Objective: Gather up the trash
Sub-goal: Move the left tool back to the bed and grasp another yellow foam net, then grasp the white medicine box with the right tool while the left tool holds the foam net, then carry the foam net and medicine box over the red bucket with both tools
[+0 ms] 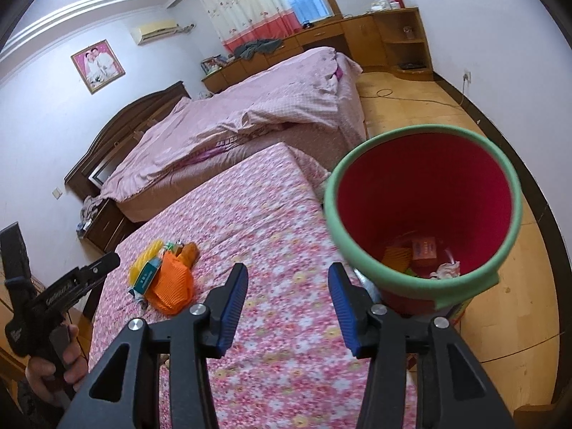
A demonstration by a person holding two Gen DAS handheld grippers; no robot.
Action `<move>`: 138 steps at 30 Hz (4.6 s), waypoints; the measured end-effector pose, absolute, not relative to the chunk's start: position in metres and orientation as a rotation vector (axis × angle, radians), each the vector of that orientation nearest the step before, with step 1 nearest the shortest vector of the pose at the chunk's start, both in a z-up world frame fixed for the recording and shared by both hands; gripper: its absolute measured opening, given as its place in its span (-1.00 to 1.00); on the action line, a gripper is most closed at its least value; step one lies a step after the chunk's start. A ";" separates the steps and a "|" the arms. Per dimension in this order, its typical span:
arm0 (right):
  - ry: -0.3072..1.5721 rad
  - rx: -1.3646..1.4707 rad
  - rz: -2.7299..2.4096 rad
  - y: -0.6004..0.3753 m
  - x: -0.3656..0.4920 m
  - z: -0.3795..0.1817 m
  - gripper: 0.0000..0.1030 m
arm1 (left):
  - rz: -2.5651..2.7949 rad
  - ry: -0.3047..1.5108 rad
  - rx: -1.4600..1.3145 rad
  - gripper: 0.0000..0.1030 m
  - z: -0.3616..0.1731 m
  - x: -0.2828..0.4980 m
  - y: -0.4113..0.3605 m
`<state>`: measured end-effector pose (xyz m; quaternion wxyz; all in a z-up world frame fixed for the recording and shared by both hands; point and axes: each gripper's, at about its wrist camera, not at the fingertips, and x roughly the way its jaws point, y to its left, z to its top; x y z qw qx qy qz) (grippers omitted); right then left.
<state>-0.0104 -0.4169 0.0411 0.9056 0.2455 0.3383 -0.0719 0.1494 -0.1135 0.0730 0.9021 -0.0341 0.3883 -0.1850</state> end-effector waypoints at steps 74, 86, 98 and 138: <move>0.831 0.162 0.217 -0.230 0.124 0.028 0.13 | -0.254 0.861 -0.371 -0.59 0.041 0.135 0.041; 0.724 0.302 0.160 -0.278 0.069 0.057 0.13 | -0.355 0.826 -0.329 -0.59 0.069 0.110 -0.004; 0.633 0.392 0.053 -0.339 0.015 0.076 0.13 | -0.483 0.805 -0.257 -0.59 0.091 0.089 -0.070; 0.535 0.676 -0.360 -0.551 -0.076 0.027 0.13 | -0.848 0.895 0.072 -0.59 0.054 0.098 -0.351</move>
